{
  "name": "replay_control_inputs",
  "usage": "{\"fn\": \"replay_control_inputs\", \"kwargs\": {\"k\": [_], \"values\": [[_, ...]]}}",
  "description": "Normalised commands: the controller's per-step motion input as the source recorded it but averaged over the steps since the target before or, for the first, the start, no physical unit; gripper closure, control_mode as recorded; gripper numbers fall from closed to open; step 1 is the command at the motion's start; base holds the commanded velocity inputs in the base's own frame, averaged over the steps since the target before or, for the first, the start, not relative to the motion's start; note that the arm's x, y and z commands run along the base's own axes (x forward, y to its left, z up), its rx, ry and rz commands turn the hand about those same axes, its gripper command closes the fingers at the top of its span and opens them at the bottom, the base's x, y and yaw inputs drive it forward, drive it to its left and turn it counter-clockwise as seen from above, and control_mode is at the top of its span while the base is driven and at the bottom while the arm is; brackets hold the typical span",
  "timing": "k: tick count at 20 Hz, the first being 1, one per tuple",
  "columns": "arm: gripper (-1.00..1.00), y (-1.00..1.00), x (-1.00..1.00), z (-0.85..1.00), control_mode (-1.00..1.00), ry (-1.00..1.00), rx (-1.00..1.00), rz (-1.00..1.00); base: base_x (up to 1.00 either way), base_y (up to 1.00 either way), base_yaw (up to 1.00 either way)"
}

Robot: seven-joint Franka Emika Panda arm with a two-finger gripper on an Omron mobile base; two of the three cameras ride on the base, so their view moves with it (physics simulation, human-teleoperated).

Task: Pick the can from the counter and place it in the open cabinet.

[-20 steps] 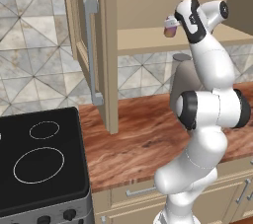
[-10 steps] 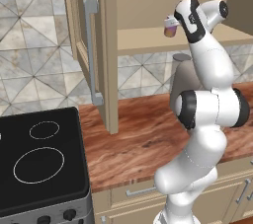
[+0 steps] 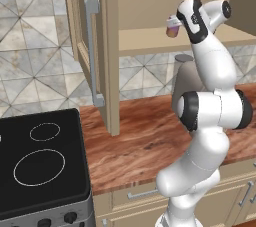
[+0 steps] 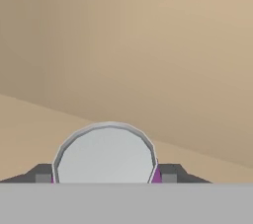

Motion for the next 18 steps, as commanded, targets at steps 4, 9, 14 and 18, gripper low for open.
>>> {"fn": "replay_control_inputs", "kwargs": {"k": [4,9,14,18], "values": [[1.0,0.0,0.0,0.0,-1.0,0.0,0.0,-0.02,0.0,0.0,0.0],[1.0,-0.01,-0.1,-0.05,-1.0,0.01,-0.01,-0.07,0.0,0.0,0.0],[1.0,0.13,0.07,-0.29,-1.0,0.11,-0.05,-0.03,0.0,0.0,0.0],[-1.0,0.1,0.05,-0.22,-1.0,0.03,-0.01,-0.01,0.0,0.0,0.0]]}}
